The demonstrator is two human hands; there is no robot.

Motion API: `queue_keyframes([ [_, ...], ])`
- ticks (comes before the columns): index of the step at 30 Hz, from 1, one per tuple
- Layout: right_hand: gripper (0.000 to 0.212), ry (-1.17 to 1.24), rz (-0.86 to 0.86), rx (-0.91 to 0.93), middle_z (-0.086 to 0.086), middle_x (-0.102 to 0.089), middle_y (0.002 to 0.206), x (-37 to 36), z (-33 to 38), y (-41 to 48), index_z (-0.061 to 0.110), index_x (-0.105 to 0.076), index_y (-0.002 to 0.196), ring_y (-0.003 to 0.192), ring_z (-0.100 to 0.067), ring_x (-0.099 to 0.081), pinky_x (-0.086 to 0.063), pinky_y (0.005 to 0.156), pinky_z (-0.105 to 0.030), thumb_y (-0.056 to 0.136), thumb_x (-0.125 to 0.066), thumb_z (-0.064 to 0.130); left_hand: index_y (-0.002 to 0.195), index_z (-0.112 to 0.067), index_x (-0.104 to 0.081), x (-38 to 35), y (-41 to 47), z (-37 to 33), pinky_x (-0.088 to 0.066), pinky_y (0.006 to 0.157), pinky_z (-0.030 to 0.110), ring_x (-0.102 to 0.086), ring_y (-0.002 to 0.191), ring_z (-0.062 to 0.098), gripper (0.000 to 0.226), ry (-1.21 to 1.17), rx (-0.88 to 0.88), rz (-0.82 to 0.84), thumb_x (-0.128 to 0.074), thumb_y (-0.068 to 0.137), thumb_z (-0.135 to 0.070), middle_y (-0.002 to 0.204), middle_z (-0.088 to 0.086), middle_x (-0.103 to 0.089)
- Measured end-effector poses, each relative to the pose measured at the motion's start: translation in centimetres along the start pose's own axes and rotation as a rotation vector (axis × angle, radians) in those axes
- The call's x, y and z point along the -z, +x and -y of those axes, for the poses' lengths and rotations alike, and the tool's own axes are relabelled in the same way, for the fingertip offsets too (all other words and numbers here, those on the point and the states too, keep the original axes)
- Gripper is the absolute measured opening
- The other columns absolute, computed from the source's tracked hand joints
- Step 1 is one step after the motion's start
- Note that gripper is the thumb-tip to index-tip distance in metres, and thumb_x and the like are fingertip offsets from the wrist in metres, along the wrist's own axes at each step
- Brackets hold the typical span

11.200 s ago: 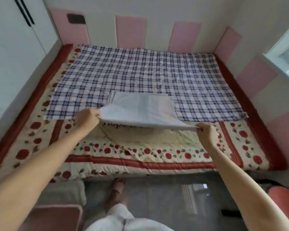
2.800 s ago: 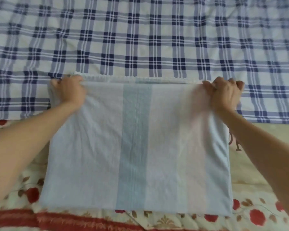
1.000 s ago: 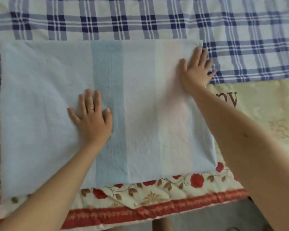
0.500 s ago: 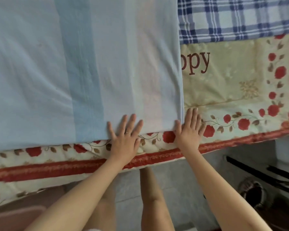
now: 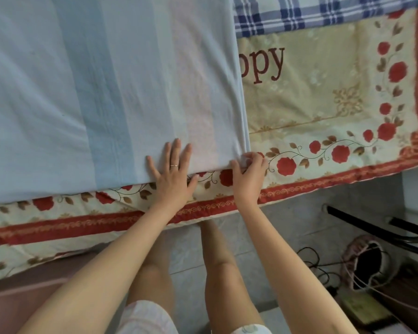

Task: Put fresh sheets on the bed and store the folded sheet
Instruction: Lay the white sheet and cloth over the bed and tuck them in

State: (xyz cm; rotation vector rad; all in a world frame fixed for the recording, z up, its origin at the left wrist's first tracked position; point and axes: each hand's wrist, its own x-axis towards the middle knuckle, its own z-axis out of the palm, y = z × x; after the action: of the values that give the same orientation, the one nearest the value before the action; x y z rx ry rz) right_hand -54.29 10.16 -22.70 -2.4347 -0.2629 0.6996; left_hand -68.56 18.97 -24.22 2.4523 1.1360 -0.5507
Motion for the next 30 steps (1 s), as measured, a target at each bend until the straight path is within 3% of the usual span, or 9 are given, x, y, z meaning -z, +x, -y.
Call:
queue_keyframes([
  [2,0.027,0.056,-0.006,-0.029,0.004,-0.049,0.105,-0.1,0.3,0.1,0.014,-0.051,0.108,0.088,-0.012,-0.051,-0.046,0.073,-0.018,0.087,-0.065,0.023,0.151,-0.024,0.005,0.0,0.0,0.1,0.005,0.108,0.065,0.009,0.145,0.025,0.082,0.014,-0.012,-0.011,-0.047,0.09,-0.045,0.157,0.006,0.011],
  [6,0.013,0.005,-0.007,-0.102,0.008,-0.056,0.082,0.0,0.3,1.5,0.02,-0.055,0.09,0.082,-0.018,-0.056,-0.049,0.08,-0.038,0.087,-0.063,0.03,0.151,-0.022,0.0,0.1,0.2,0.1,-0.001,0.111,0.062,0.001,0.146,0.023,0.091,0.12,-0.07,-0.031,-0.061,0.083,-0.022,0.159,0.007,0.001],
  [12,0.017,-0.015,0.04,0.044,0.001,-0.042,0.099,0.7,0.8,2.5,0.01,-0.05,0.083,0.07,-0.01,-0.044,-0.036,0.063,-0.021,0.095,-0.05,0.021,0.149,-0.023,0.002,-0.5,0.9,-0.9,0.003,0.112,0.06,0.001,0.145,0.021,0.104,0.056,-0.049,-0.116,-0.059,0.072,0.014,0.158,0.004,-0.001],
  [14,0.017,0.001,0.023,-0.057,0.001,-0.041,0.106,0.3,0.8,2.9,0.007,-0.054,0.087,0.072,-0.011,-0.047,-0.038,0.069,-0.022,0.094,-0.053,0.022,0.147,-0.026,0.01,-0.5,0.6,-1.8,0.01,0.109,0.061,0.01,0.144,0.022,0.1,0.031,-0.031,-0.07,-0.052,0.078,0.011,0.156,0.002,0.012],
  [19,0.032,0.012,-0.055,-0.169,0.001,-0.048,0.099,-0.7,2.1,2.7,0.011,-0.047,0.103,0.082,-0.018,-0.05,-0.044,0.071,-0.034,0.083,-0.064,0.031,0.145,-0.03,0.024,-0.7,-1.3,-4.4,0.021,0.103,0.058,0.033,0.137,0.02,0.078,0.047,-0.199,0.22,-0.035,0.095,-0.037,0.149,0.004,0.037],
  [22,0.049,-0.124,0.132,-0.093,0.002,-0.053,0.089,0.3,2.2,3.0,0.017,-0.044,0.103,0.083,-0.019,-0.05,-0.044,0.068,-0.035,0.075,-0.067,0.05,0.15,-0.029,-0.014,-0.8,-2.7,-4.9,0.015,0.114,0.047,0.013,0.145,0.014,0.058,-0.188,-0.373,0.324,-0.036,0.097,-0.033,0.158,0.0,0.005],
  [25,0.041,-0.032,0.361,-0.027,0.001,-0.057,0.096,2.2,3.4,4.0,0.016,-0.044,0.114,0.084,-0.018,-0.06,-0.053,0.068,-0.036,0.082,-0.066,0.031,0.122,-0.025,-0.062,0.4,-3.7,-3.7,-0.028,0.109,0.023,-0.046,0.126,0.01,0.031,-0.631,-0.269,0.267,-0.047,0.095,-0.018,0.135,-0.006,-0.054],
  [27,0.039,-0.037,0.451,0.011,0.002,-0.059,0.099,3.0,5.8,4.0,0.016,-0.045,0.119,0.087,-0.017,-0.061,-0.055,0.072,-0.035,0.083,-0.061,0.017,0.112,-0.026,-0.066,1.4,-4.0,-1.8,-0.048,0.089,0.023,-0.062,0.1,0.011,0.028,-0.818,-0.129,0.225,-0.047,0.096,-0.014,0.115,-0.01,-0.065],
  [30,0.018,-0.085,0.327,0.041,0.003,-0.056,0.077,2.1,10.8,1.4,0.015,-0.048,0.097,0.065,-0.014,-0.056,-0.047,0.054,-0.028,0.081,-0.051,0.008,0.103,-0.027,-0.065,3.1,-3.8,2.8,-0.047,0.082,0.014,-0.062,0.099,0.006,0.028,-1.119,0.084,0.093,-0.044,0.097,-0.01,0.105,-0.013,-0.066],
])
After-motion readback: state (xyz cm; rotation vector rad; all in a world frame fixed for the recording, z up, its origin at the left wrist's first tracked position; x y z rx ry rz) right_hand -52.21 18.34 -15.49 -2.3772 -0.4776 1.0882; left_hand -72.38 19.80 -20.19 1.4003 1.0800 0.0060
